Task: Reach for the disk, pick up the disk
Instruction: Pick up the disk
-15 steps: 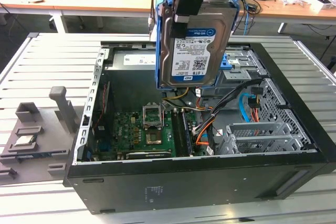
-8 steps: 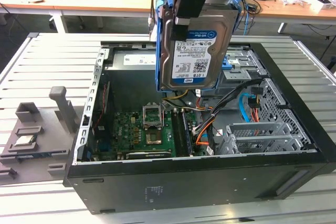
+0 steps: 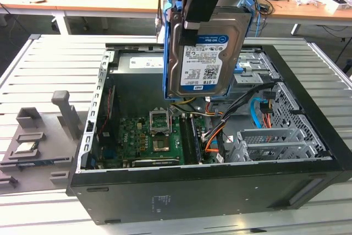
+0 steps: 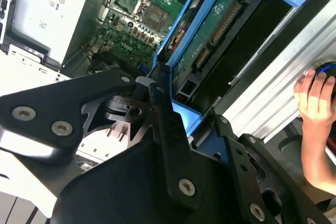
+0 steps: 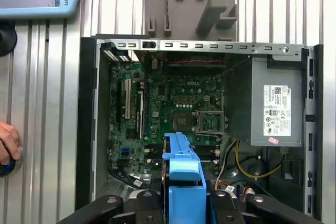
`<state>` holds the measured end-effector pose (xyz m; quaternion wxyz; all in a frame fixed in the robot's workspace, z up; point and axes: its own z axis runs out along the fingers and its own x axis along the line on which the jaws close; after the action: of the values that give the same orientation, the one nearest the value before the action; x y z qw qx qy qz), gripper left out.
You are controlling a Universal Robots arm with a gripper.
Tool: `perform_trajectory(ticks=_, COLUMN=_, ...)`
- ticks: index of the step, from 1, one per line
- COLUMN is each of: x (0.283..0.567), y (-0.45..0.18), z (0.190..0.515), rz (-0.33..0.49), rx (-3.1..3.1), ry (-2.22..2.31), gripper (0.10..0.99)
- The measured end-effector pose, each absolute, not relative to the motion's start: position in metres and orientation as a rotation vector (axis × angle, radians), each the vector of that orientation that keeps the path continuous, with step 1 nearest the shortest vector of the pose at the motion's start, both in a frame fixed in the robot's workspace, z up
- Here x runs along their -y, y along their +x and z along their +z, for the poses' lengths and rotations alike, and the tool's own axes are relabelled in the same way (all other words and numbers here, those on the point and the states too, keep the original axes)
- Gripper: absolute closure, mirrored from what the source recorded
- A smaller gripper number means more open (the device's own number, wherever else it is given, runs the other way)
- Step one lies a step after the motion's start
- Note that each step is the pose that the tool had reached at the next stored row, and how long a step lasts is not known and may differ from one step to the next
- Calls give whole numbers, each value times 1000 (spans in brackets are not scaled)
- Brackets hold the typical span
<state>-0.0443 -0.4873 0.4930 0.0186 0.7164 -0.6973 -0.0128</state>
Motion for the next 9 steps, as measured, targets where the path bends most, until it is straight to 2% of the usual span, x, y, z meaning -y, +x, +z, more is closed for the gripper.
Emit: perform_trajectory(ticks=9, x=497, y=-44, z=493, rz=-40, rx=2165, ry=2224, gripper=722)
